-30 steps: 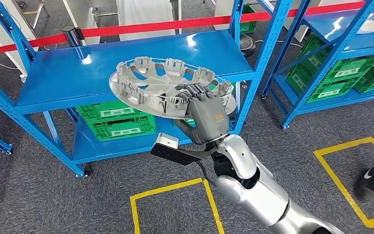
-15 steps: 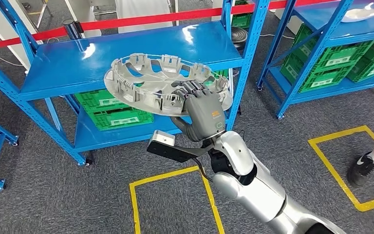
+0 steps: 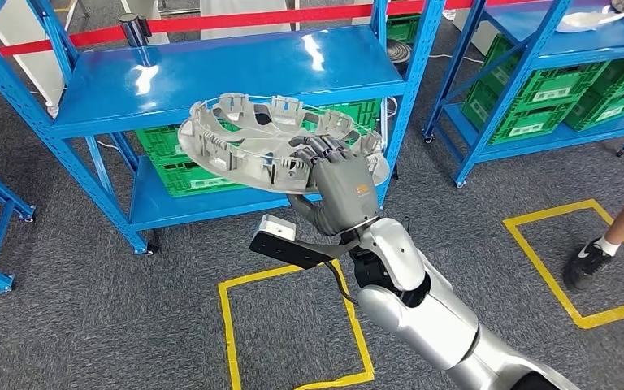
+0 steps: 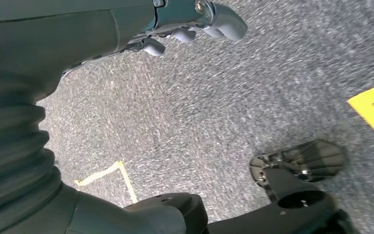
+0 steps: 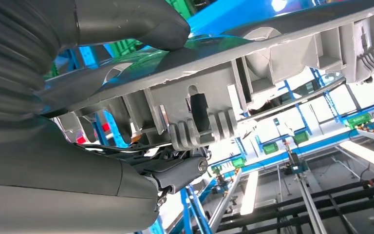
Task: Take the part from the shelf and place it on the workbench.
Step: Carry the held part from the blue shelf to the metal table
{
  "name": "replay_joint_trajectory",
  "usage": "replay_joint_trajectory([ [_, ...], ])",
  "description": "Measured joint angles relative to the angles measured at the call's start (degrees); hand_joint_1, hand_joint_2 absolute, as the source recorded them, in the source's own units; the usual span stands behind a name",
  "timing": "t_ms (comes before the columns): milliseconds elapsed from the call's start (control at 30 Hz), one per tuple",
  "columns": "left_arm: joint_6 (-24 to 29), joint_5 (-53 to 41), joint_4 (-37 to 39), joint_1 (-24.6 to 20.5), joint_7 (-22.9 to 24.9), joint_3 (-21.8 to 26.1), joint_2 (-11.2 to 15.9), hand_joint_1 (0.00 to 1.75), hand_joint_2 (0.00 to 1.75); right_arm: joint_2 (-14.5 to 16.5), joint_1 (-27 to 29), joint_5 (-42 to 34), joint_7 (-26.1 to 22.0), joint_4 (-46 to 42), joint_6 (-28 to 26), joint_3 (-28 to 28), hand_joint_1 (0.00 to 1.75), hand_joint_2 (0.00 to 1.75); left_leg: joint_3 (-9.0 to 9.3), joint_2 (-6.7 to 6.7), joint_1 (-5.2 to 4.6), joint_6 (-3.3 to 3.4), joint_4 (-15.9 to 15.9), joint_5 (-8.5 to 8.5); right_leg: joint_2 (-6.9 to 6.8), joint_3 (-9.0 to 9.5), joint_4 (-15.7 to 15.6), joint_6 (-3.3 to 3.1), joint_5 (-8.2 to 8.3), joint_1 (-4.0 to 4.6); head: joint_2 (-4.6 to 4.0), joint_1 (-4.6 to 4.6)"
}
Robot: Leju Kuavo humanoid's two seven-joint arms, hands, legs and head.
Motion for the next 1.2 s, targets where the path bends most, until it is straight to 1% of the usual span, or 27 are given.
replay_joint_trajectory([
  [67,-0.01,-0.02,-0.02,-0.05,0.04,0.0,-0.09,0.0,1.75,-0.03,-0.17,-0.08,-0.01,0.02,-0.09,-0.02,1.75,1.75,-1.09,0.0,-0.09,-0.49,0.37,1.06,-0.01,5.85,-8.13,-0.69,-1.32,0.45,0.01,-0.04],
  [100,-0.02,-0.04,-0.03,-0.08,0.09,0.0,-0.12,0.0,1.75,-0.04,-0.25,-0.13,-0.02,0.03,-0.19,-0.02,1.75,1.75,-1.32,0.01,-0.08,-0.81,0.35,1.65,0.0,7.17,-10.45,-0.98,-2.17,0.64,0.01,0.0],
  [133,-0.02,-0.05,-0.03,-0.09,0.17,0.0,-0.12,0.0,1.75,-0.06,-0.28,-0.17,-0.03,0.03,-0.29,-0.02,1.75,1.75,-1.44,0.02,-0.05,-1.18,0.18,2.28,0.02,7.39,-11.4,-1.22,-2.26,0.81,0.01,0.06],
  [200,-0.01,-0.05,0.01,-0.04,0.44,0.0,-0.04,0.0,1.75,-0.1,-0.39,-0.25,-0.05,0.08,-0.44,-0.01,1.75,1.75,-1.89,-0.04,0.07,-1.9,0.13,2.6,-0.1,6.44,-11.56,-1.92,-0.93,0.58,0.0,0.2],
  [233,0.01,-0.03,0.03,0.0,0.56,0.0,0.0,0.0,1.75,-0.1,-0.51,-0.28,-0.09,0.11,-0.48,0.02,1.75,1.75,-2.37,-0.1,0.12,-2.28,0.98,1.27,-0.19,5.86,-11.71,-2.33,-0.14,0.41,0.01,0.14],
  [267,0.02,0.0,0.06,0.03,0.63,0.0,0.04,0.0,1.75,-0.1,-0.65,-0.32,-0.13,0.15,-0.5,0.05,1.75,1.75,-3.08,-0.17,0.23,-2.64,2.95,-1.19,-0.27,5.11,-11.85,-2.63,0.69,0.2,0.01,0.05],
  [333,0.04,0.04,0.08,0.03,0.59,0.0,0.06,0.0,1.75,-0.1,-0.86,-0.43,-0.19,0.25,-0.53,0.1,1.75,1.75,-4.6,-0.21,0.54,-3.35,9.8,-7.2,-0.31,3.28,-11.8,-2.88,2.21,0.18,0.01,-0.09],
  [367,0.04,0.05,0.08,0.02,0.55,0.0,0.07,0.0,1.75,-0.1,-0.87,-0.49,-0.18,0.34,-0.55,0.14,1.75,1.75,-5.04,-0.21,0.66,-3.62,13.45,-8.8,-0.34,2.29,-11.77,-2.82,3.0,0.18,0.0,-0.12],
  [400,0.05,0.06,0.09,0.02,0.51,0.0,0.07,0.0,1.75,-0.1,-0.89,-0.48,-0.1,0.45,-0.57,0.18,1.75,1.75,-4.88,-0.21,0.75,-3.8,15.99,-8.82,-0.38,1.25,-11.72,-2.73,3.81,0.18,0.0,-0.11],
  [433,0.06,0.06,0.09,0.02,0.51,0.0,0.08,0.0,1.75,-0.1,-0.89,-0.4,0.02,0.55,-0.63,0.21,1.75,1.75,-3.96,-0.2,0.83,-3.9,16.91,-7.64,-0.42,0.2,-11.67,-2.6,4.61,0.18,0.0,-0.12],
  [500,0.11,0.06,0.09,-0.01,0.51,0.01,0.11,0.0,1.75,-0.1,-0.92,-0.13,0.32,0.64,-0.77,0.25,1.75,1.75,0.81,-0.22,0.97,-3.83,12.85,-5.05,-0.47,-1.64,-11.48,-2.23,6.09,0.18,0.0,-0.11],
  [567,0.2,0.06,-0.01,-0.09,0.45,0.05,0.16,0.0,1.75,-0.1,-1.06,0.02,0.48,0.66,-0.99,0.26,1.75,1.75,7.53,-0.3,0.83,-3.33,4.0,-6.48,-0.51,-2.85,-11.25,-1.7,7.3,0.27,-0.01,-0.08],
  [600,0.26,0.07,-0.04,-0.12,0.37,0.08,0.18,0.0,1.75,-0.1,-1.19,0.03,0.46,0.71,-1.21,0.3,1.75,1.75,9.62,-0.35,0.66,-2.94,0.62,-7.58,-0.55,-3.19,-11.28,-1.38,7.99,0.24,-0.01,-0.07],
  [633,0.35,0.07,-0.07,-0.12,0.28,0.11,0.21,0.0,1.75,-0.1,-1.36,0.01,0.37,0.82,-1.51,0.38,1.75,1.75,10.44,-0.38,0.41,-2.45,-1.33,-8.2,-0.58,-3.49,-11.45,-1.01,8.71,0.14,0.0,-0.05],
  [700,0.56,0.11,-0.01,0.09,0.16,0.32,0.28,0.0,1.75,-0.12,-1.65,-0.16,0.04,1.2,-2.24,0.65,1.75,1.75,9.58,-0.23,0.23,-1.32,-1.81,-7.27,-0.55,-4.11,-11.64,-0.27,9.45,-0.13,0.01,-0.09],
  [733,0.64,0.13,0.03,0.26,0.15,0.48,0.35,0.0,1.75,-0.14,-1.78,-0.3,-0.14,1.43,-2.5,0.83,1.75,1.75,9.05,-0.1,0.23,-0.74,-1.83,-6.61,-0.46,-4.61,-10.92,0.07,8.33,-0.23,0.01,-0.09],
  [767,0.68,0.16,0.07,0.43,0.13,0.65,0.4,0.0,1.75,-0.16,-1.92,-0.45,-0.25,1.64,-2.67,1.0,1.75,1.75,8.43,0.03,0.3,-0.3,-1.87,-5.89,-0.38,-5.31,-9.15,0.36,6.12,-0.27,0.01,-0.09],
  [833,0.71,0.19,0.1,0.6,-0.02,0.92,0.47,0.0,1.75,-0.19,-2.22,-0.68,-0.36,2.03,-2.71,1.35,1.75,1.75,6.72,0.14,0.29,0.19,-1.62,-4.53,-0.29,-7.14,-2.38,0.76,0.09,-0.35,0.01,-0.05],
  [867,0.73,0.19,0.1,0.64,-0.12,1.01,0.47,0.0,1.75,-0.19,-2.32,-0.75,-0.36,2.21,-2.64,1.49,1.75,1.75,5.67,0.14,0.25,0.25,-1.4,-3.85,-0.28,-7.86,1.58,0.86,-1.97,-0.34,0.01,-0.05],
  [900,0.75,0.19,0.1,0.68,-0.21,1.08,0.48,0.0,1.75,-0.19,-2.37,-0.8,-0.36,2.39,-2.57,1.62,1.75,1.75,4.57,0.14,0.22,0.27,-1.12,-3.22,-0.27,-8.06,4.57,0.89,-2.75,-0.34,0.0,-0.05],
  [933,0.78,0.19,0.1,0.73,-0.28,1.11,0.48,0.0,1.75,-0.19,-2.39,-0.83,-0.36,2.54,-2.51,1.7,1.75,1.75,3.44,0.14,0.19,0.23,-0.79,-2.62,-0.26,-7.41,5.89,0.85,-2.27,-0.33,0.01,-0.03],
  [967,0.8,0.19,0.1,0.78,-0.32,1.14,0.49,0.0,1.75,-0.19,-2.41,-0.84,-0.32,2.66,-2.48,1.75,1.75,1.75,2.33,0.13,0.19,0.14,-0.42,-2.06,-0.27,-5.73,5.13,0.74,-0.96,-0.32,0.0,-0.03],
  [1000,0.81,0.19,0.1,0.82,-0.33,1.15,0.49,0.0,1.75,-0.19,-2.49,-0.84,-0.28,2.73,-2.47,1.78,1.75,1.75,1.35,0.13,0.2,0.01,-0.06,-1.55,-0.27,-3.13,2.5,0.59,0.3,-0.3,0.01,-0.02],
  [1033,0.81,0.19,0.1,0.84,-0.34,1.16,0.49,0.0,1.75,-0.19,-2.66,-0.84,-0.24,2.78,-2.46,1.81,1.75,1.75,0.43,0.11,0.16,-0.21,0.29,-1.06,-0.28,0.01,-1.4,0.36,0.48,-0.23,0.01,-0.01],
  [1100,0.84,0.19,0.1,0.86,-0.35,1.2,0.49,0.0,1.75,-0.14,-3.05,-0.84,-0.2,2.83,-2.48,1.95,1.75,1.75,-0.64,0.14,0.08,-0.8,0.66,-0.07,-0.21,4.77,-8.5,-0.25,-0.88,0.08,0.0,-0.03],
  [1133,0.86,0.19,0.1,0.85,-0.36,1.26,0.5,0.0,1.75,-0.11,-3.18,-0.82,-0.21,2.86,-2.47,2.03,1.75,1.75,-0.89,0.16,0.06,-1.15,0.6,0.5,-0.16,5.68,-10.34,-0.58,-1.62,0.25,0.0,-0.02],
  [1200,0.88,0.19,0.12,0.91,-0.34,1.43,0.59,0.0,1.75,-0.08,-3.23,-0.75,-0.18,2.94,-2.41,2.21,1.75,1.75,-1.13,0.13,0.1,-1.85,0.29,1.41,-0.18,5.28,-10.98,-1.34,-0.92,0.27,0.01,0.05],
])
